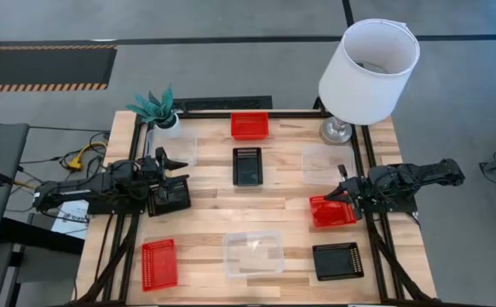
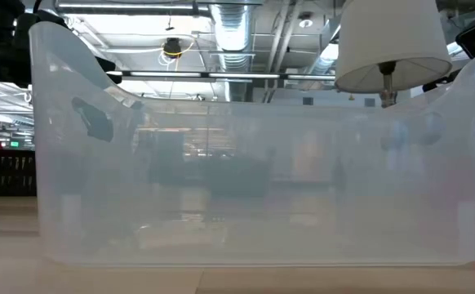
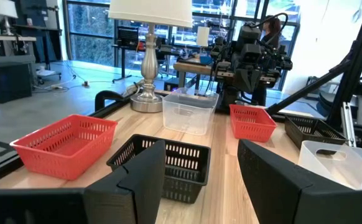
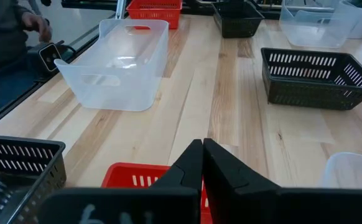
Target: Stack baskets by color
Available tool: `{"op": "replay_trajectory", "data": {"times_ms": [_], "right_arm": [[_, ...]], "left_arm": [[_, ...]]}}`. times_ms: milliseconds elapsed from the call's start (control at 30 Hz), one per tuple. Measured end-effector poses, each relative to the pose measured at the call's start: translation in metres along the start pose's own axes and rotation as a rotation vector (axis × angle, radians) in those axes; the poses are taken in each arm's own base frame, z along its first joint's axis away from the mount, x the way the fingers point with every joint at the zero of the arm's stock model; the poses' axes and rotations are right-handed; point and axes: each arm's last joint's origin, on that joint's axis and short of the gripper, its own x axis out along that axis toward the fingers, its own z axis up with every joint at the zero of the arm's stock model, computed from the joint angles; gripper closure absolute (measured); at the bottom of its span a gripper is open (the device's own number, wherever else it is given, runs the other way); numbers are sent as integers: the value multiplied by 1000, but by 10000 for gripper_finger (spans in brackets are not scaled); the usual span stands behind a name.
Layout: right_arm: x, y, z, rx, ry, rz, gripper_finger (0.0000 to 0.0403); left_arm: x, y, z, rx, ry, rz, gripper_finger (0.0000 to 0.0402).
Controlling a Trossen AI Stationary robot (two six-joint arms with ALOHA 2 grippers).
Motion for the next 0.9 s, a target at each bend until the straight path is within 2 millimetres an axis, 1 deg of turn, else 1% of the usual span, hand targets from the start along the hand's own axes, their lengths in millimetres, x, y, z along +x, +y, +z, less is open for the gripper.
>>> {"op": "replay_trajectory", "data": {"times_ms": [733,800,900], "right_arm": [[0,0,0,0,0,0,368],[0,0,0,0,0,0,368],[0,0,1,-7,-7,-5,368]], "left_arm": [[0,0,0,0,0,0,212],[0,0,0,-38,0,0,212],[0,0,0,-182,0,0,212]]}}
